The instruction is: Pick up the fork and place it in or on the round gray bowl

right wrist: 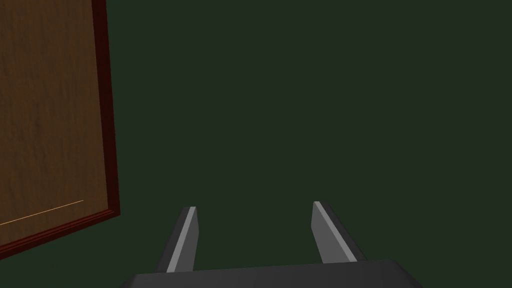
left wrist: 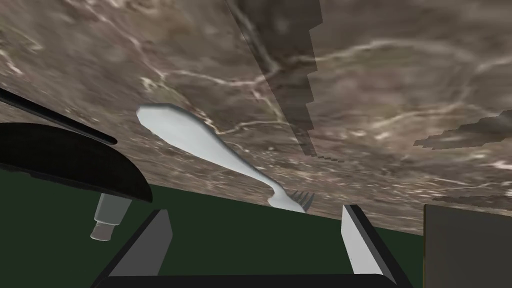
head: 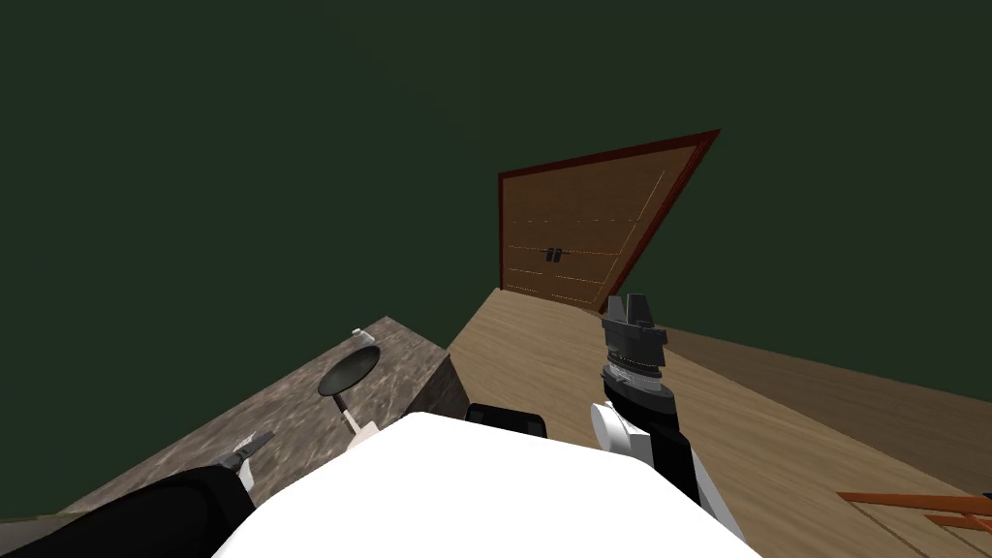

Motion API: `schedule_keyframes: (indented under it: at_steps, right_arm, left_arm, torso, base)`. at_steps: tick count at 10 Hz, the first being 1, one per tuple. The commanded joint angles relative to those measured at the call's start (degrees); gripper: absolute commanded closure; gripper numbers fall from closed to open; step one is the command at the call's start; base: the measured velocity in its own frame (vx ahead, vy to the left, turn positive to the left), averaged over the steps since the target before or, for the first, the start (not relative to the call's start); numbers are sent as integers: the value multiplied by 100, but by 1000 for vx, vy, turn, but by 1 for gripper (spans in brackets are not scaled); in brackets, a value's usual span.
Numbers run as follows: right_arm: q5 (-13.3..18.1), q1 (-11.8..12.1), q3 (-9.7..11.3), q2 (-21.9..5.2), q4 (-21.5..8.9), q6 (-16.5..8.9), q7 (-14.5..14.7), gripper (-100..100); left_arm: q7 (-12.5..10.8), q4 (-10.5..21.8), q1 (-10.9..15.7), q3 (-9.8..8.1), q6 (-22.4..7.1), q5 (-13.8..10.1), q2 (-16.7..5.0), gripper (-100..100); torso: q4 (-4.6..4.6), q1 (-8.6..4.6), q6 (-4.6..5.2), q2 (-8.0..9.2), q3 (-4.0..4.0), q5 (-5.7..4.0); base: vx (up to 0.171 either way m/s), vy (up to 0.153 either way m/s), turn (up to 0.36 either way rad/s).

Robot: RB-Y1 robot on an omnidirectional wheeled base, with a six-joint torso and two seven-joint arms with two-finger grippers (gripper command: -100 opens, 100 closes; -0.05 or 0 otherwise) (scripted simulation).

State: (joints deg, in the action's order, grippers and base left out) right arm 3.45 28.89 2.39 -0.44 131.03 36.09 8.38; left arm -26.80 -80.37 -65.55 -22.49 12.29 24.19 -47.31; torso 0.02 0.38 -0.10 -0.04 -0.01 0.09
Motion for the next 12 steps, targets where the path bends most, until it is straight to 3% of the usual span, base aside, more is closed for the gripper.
schedule_keyframes:
  at_steps: [1, 2, 3, 4, 5, 6, 7, 11, 12]
  right_arm:
    - [0, 0, 0, 0, 0, 0, 0, 0]
    - [0, 0, 0, 0, 0, 0, 0, 0]
    - [0, 1, 0, 0, 0, 0, 0, 0]
    - [0, 1, 0, 0, 0, 0, 0, 0]
    - [0, 1, 0, 0, 0, 0, 0, 0]
    - [0, 1, 0, 0, 0, 0, 0, 0]
    - [0, 1, 0, 0, 0, 0, 0, 0]
    - [0, 1, 0, 1, 0, 0, 0, 0]
    - [0, 1, 0, 1, 0, 0, 0, 0]
  left_arm:
    - [-8, 182, 32, 103, -205, 25, -55, -100]
    - [-13, 139, 32, 59, -103, 11, -48, -100]
    - [-13, 156, 38, 66, -125, 13, -53, 0]
    - [86, 293, 203, 121, -137, 4, 15, -100]
    - [135, 363, 287, 149, -145, 0, 49, -100]
    - [90, 279, 205, 124, -148, 3, 34, -100]
    - [104, 282, 212, 127, -155, 3, 39, 100]
    - [93, 282, 213, 123, -158, -3, 42, 100]
    - [93, 281, 214, 123, -157, -3, 41, 0]
  torso:
    - [0, 0, 0, 0, 0, 0]
    - [0, 1, 1, -2, -1, 1]
    - [-1, -12, -5, -4, -2, -1]
    - [-1, -23, -4, -6, -3, -5]
    - [-2, -19, -2, -10, -5, -4]
    - [-3, -13, -3, -13, -7, -2]
    - [-3, -20, -5, -11, -7, -4]
    - [-4, -28, -1, -9, -6, -4]
    - [-4, -27, -2, -8, -6, -3]
  base:
    - [-15, 69, -217]
    - [-7, 36, -50]
    - [-1, 7, 7]
    - [7, 26, -64]
    - [13, 43, -79]
    - [6, 21, -17]
    - [0, 0, 0]
    - [0, 1, 3]
    - [0, 0, 0]
